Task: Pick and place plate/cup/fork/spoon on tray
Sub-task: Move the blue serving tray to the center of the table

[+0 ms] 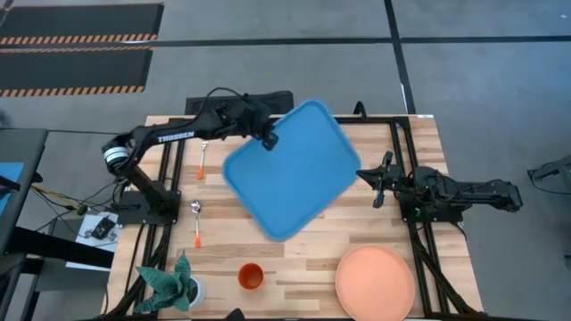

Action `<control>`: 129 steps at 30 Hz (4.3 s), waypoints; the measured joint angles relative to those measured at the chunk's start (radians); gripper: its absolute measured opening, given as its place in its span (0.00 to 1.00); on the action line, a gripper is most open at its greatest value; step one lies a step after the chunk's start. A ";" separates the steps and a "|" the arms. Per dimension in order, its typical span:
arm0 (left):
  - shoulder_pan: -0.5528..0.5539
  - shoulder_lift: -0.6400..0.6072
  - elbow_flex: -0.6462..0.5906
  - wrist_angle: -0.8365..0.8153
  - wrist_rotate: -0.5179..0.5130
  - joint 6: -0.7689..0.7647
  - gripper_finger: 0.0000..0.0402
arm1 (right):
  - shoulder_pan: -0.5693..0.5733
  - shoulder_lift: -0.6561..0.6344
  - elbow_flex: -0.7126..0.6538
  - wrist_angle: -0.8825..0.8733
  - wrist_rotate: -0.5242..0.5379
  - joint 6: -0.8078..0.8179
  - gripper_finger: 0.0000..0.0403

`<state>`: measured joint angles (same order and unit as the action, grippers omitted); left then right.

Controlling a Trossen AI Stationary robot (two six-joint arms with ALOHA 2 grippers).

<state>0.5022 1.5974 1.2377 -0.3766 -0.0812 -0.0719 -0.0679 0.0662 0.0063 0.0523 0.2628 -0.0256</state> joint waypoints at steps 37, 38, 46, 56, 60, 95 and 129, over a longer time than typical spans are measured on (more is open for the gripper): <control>-0.061 0.260 0.013 0.253 0.191 0.622 0.03 | 0.000 0.000 0.000 0.000 0.000 0.000 0.09; -0.058 0.267 0.013 0.258 0.182 0.636 0.02 | 0.000 0.000 0.000 0.000 -0.001 0.000 0.09; -0.046 0.285 0.012 0.245 0.163 0.666 0.01 | 0.000 0.000 0.000 0.000 0.000 0.000 0.09; -0.066 0.224 0.015 0.188 0.235 0.626 0.00 | 0.000 0.000 0.000 0.000 0.000 0.000 0.09; -0.119 0.176 0.013 -0.092 0.256 0.544 0.00 | 0.000 0.000 0.000 0.000 0.000 0.000 0.09; -0.220 0.112 -0.269 -0.044 -0.004 0.218 0.00 | 0.000 0.000 0.000 0.000 0.000 0.000 0.09; -0.187 -0.075 -0.553 0.013 0.012 0.036 0.00 | 0.000 0.000 0.000 0.000 -0.001 0.000 0.09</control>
<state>0.3156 1.5227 0.6846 -0.3633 -0.0695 -0.0359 -0.0679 0.0662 0.0063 0.0525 0.2623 -0.0256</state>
